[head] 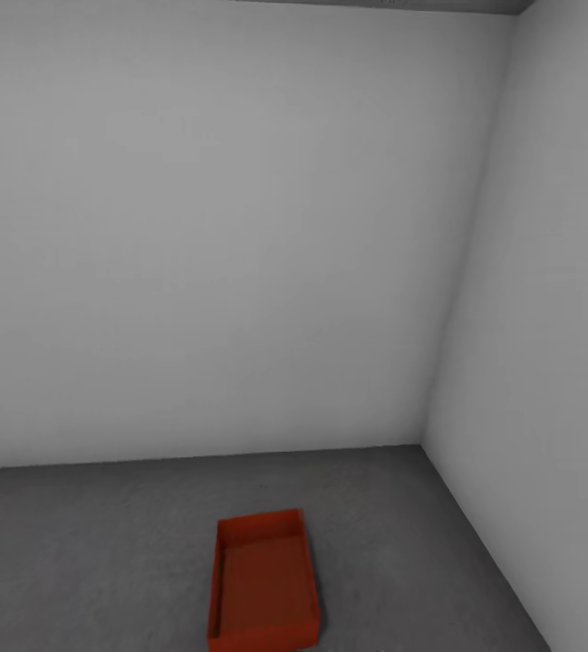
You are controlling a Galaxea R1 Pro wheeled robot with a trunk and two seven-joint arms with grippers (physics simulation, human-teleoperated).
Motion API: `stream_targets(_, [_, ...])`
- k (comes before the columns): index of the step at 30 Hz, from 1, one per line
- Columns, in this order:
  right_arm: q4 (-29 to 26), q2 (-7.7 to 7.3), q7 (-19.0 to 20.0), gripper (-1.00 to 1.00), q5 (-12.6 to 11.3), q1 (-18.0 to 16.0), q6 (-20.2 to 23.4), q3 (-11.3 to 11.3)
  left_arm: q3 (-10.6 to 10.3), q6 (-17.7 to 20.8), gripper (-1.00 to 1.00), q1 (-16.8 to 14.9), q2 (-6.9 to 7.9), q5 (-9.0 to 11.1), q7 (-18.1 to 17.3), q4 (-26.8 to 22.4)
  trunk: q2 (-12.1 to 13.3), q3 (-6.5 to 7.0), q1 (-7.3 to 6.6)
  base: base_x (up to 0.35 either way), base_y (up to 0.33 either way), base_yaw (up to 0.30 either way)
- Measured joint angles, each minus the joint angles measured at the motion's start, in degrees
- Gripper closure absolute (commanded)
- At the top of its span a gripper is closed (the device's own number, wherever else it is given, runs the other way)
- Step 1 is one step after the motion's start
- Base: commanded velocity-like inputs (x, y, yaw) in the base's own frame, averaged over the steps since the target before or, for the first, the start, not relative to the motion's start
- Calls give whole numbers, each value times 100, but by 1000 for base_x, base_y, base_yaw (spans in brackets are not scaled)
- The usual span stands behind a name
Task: Move the two storage containers from the living room to the garage. In the garage, place one container on the floor and stack the other container on top of it (either order is fine).
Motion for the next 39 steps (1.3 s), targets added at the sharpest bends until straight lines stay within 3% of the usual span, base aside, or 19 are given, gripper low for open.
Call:
stream_targets(24, [0,-17,8,-100,11,0,-4,-5,-1,-1,-100,0,-7,0,8,0,0,3,0,0,0,-285])
stream_targets(39, [0,14,55,-100,59,-1,41,22,-2,-1,-100,2,-8,1,7,-2,0,9,0,0,0,-48])
